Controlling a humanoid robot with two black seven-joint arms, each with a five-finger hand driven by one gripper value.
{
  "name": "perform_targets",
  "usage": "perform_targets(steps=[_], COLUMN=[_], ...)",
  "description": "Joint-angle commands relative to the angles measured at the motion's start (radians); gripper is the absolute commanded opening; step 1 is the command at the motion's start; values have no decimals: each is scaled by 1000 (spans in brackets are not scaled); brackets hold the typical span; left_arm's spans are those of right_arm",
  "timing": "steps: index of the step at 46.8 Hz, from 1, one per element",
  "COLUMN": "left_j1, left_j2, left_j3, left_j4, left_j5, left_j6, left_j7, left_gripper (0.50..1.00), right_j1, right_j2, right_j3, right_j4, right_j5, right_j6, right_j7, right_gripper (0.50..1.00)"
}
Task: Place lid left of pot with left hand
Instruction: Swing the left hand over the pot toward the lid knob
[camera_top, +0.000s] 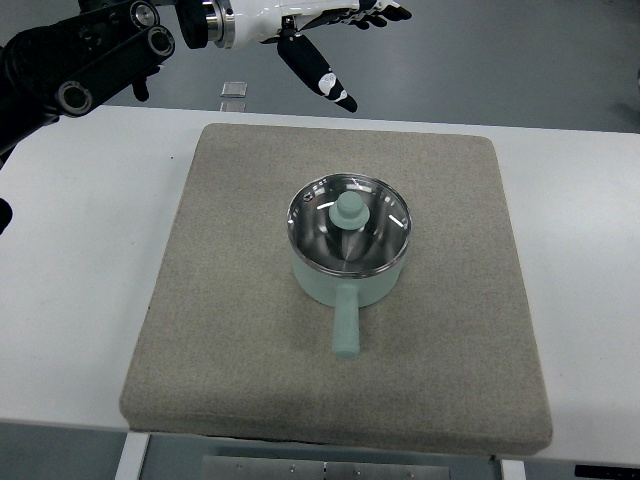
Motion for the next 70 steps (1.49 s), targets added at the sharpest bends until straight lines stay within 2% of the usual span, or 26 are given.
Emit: perform_targets(steps=[1,11,18,28,34,70], left_j1=[-6,-6,-41,-63,-61,-106], left_j2=[17,44,96,136,152,150], left_j3=[0,21,139,181,181,267], left_j4=[-52,-163,-256,-302,-319,-335], left_j5=[55,183,269,396,522,620], left_j6=[-4,-13,-13,-12,-4,-4], left_j7=[-23,-61,-136,-228,-251,-255], left_gripper=[992,994,994,994,994,994], right_j1=[0,0,0,0,0,0], right_j2=[0,0,0,0,0,0], right_j3=[0,0,0,0,0,0], right_j4=[0,0,0,0,0,0], right_j5=[0,0,0,0,0,0], right_j6=[0,0,0,0,-1,-1], right_j7=[0,0,0,0,0,0], right_gripper=[924,924,924,924,924,924])
